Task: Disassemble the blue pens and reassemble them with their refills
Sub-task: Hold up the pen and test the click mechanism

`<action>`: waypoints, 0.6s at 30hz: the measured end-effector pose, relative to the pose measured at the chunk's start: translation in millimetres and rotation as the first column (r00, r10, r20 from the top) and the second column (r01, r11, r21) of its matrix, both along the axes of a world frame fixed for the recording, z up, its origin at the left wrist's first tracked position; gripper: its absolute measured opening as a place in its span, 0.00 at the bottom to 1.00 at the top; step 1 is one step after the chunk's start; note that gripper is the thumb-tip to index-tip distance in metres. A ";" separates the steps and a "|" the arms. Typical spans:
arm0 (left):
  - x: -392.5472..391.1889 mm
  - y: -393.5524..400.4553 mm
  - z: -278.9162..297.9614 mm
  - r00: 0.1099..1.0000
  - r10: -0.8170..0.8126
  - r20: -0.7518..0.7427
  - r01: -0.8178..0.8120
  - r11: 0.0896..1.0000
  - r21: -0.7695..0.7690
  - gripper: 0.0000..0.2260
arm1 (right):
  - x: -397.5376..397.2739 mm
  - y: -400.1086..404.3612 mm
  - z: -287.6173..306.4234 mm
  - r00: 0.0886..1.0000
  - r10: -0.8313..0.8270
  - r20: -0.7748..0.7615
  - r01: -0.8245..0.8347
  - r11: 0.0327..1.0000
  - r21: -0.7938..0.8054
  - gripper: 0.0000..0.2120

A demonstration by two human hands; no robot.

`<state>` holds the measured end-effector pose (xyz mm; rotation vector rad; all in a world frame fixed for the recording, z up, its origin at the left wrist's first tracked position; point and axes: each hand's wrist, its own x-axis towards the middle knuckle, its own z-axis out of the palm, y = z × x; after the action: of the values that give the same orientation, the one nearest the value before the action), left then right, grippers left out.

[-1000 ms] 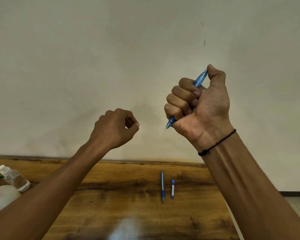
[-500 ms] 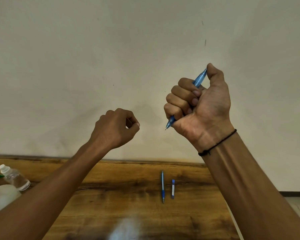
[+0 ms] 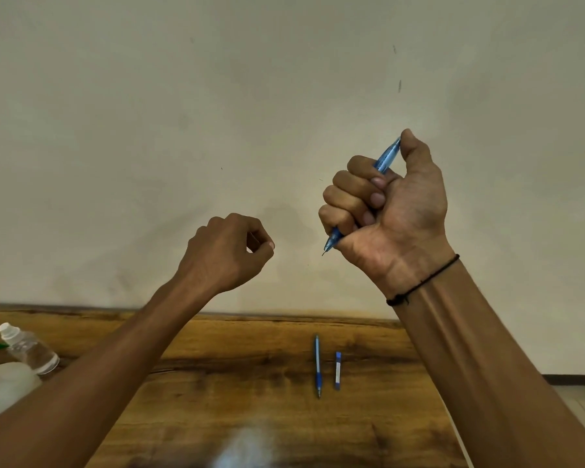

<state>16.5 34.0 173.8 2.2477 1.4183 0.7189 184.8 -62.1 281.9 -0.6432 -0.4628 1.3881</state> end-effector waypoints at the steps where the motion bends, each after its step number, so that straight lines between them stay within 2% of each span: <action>1: -0.1 -0.4 0.9 1.000 -0.016 0.011 0.016 1.000 -0.008 0.04 | 0.8 1.7 -1.8 1.000 -0.003 0.009 0.003 1.000 0.000 0.30; 5: 1.1 -3.8 4.3 0.992 -0.125 0.031 0.125 0.992 -0.021 0.03 | 4.9 14.3 -15.8 0.999 -0.035 0.040 0.037 0.997 -0.064 0.29; 9: 2.4 -3.9 3.9 0.988 -0.155 0.019 0.155 0.987 -0.034 0.04 | 7.2 27.2 -41.8 0.983 -0.105 0.153 0.132 0.974 -0.184 0.22; 10: 2.9 -3.4 4.3 0.985 -0.163 0.051 0.166 0.984 -0.063 0.04 | 7.4 29.2 -48.8 0.975 -0.125 0.183 0.163 0.964 -0.208 0.21; 12: 5.0 -4.0 6.3 0.961 -0.178 0.214 0.220 0.956 -0.193 0.07 | 7.8 32.1 -62.5 0.954 -0.169 0.247 0.230 0.943 -0.242 0.20; 14: 9.6 -8.6 7.9 0.914 -0.173 0.367 0.304 0.890 -0.339 0.09 | 6.8 34.1 -75.4 0.925 -0.193 0.328 0.285 0.923 -0.259 0.19; 18: 20.3 -15.7 -1.3 0.891 -0.183 0.415 0.360 0.843 -0.400 0.11 | 0.6 36.8 -95.9 0.897 -0.149 0.416 0.293 0.905 -0.308 0.18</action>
<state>36.9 18.2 172.5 1.7724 0.9342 0.5775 185.4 -25.3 186.0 -1.2524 -0.4240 1.1304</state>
